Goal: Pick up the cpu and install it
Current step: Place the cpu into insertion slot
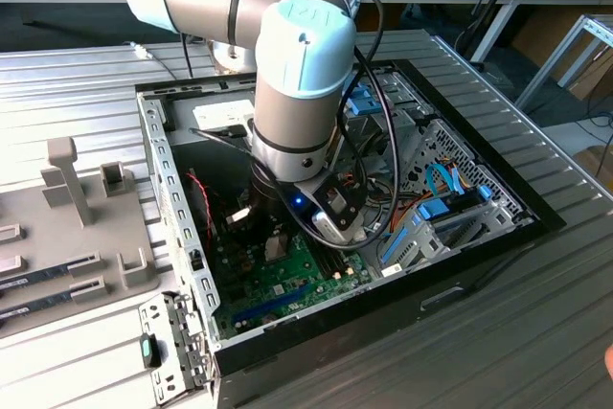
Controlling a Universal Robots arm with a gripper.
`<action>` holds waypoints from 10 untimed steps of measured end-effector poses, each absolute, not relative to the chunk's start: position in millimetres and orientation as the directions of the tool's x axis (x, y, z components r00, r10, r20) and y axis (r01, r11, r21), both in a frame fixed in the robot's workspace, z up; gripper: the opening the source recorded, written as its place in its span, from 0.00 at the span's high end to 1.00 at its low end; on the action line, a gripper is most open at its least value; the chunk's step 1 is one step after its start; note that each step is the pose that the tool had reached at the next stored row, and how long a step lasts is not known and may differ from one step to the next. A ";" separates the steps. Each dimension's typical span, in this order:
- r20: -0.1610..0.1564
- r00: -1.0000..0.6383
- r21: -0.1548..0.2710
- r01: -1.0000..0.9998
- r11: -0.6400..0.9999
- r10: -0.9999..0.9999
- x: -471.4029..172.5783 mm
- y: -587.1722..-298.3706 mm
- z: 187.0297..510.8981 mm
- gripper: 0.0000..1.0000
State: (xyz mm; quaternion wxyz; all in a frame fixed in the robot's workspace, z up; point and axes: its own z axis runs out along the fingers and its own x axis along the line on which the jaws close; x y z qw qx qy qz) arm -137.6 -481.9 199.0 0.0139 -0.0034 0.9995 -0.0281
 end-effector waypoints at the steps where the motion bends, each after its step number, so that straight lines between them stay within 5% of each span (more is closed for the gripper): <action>1: -0.028 -1.000 -0.056 -0.006 0.998 -0.008 -137.6 -481.9 198.9 0.58; 10: -0.028 -0.999 -0.056 -0.021 0.998 -0.023 -137.6 -482.1 198.7 0.58</action>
